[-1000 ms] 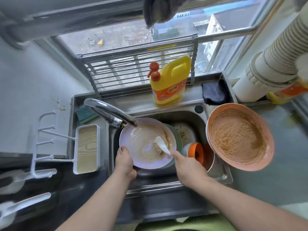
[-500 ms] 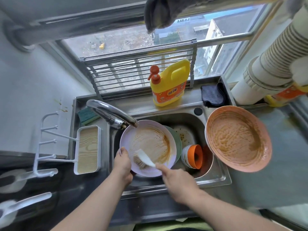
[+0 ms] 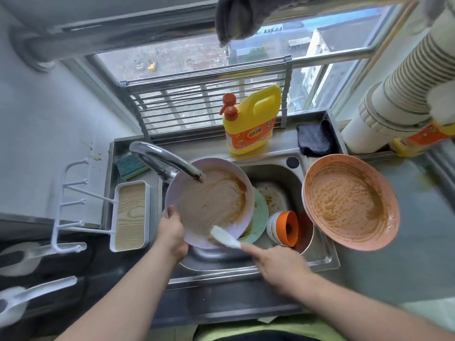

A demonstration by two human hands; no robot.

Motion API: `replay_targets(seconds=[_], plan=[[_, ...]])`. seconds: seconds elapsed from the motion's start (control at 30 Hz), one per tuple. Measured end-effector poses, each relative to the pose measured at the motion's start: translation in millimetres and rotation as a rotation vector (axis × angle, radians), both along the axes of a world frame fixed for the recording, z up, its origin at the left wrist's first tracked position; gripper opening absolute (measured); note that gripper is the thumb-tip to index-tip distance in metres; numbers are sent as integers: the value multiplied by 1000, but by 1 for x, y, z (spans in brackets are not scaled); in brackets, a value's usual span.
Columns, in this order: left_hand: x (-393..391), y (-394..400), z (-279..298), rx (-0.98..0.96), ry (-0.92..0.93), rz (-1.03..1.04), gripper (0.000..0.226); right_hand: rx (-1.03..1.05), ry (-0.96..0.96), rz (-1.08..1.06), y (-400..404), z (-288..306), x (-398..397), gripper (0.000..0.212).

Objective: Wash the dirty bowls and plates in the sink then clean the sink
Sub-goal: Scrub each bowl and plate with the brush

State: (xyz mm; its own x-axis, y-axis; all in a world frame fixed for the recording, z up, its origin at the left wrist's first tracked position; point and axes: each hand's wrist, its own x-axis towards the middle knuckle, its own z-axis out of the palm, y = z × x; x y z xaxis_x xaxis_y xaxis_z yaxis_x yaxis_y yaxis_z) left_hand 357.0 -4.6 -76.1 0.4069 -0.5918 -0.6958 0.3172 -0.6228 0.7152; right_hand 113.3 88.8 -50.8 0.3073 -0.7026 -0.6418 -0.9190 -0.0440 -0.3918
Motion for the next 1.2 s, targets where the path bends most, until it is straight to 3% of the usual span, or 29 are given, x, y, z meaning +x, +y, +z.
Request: replay_targets(seconds=[0.17,0.23,0.33,0.53,0.67,0.77,0.9,1.07,1.2], plan=[[6,1,-4,-5,-123,-117,35,-202,327,62,-48,-12,-38,66],[1,-2,-3,-33,-127,-78,34,-106,279,19,-39,-7,-6,67],[2,-6,3,-46,-219,-106,28,64,61,-62,2,4,29,49],[7,6,4,-89,-301,-247,26,-128,387,30,-42,-6,-8,77],[2,-3,6,-68,-352,-226,29,37,115,-58,-4,12,31,47],[10,-2,5,-54,-387,-278,32,6,98,-124,-4,-3,14,41],[9,0,11,-73,-405,-303,33,-163,314,-25,-49,-3,-12,59],[12,-11,37,-139,-474,-487,39,44,88,32,4,15,27,49],[24,-10,45,-143,-509,-733,46,-124,287,58,-61,19,-4,72]])
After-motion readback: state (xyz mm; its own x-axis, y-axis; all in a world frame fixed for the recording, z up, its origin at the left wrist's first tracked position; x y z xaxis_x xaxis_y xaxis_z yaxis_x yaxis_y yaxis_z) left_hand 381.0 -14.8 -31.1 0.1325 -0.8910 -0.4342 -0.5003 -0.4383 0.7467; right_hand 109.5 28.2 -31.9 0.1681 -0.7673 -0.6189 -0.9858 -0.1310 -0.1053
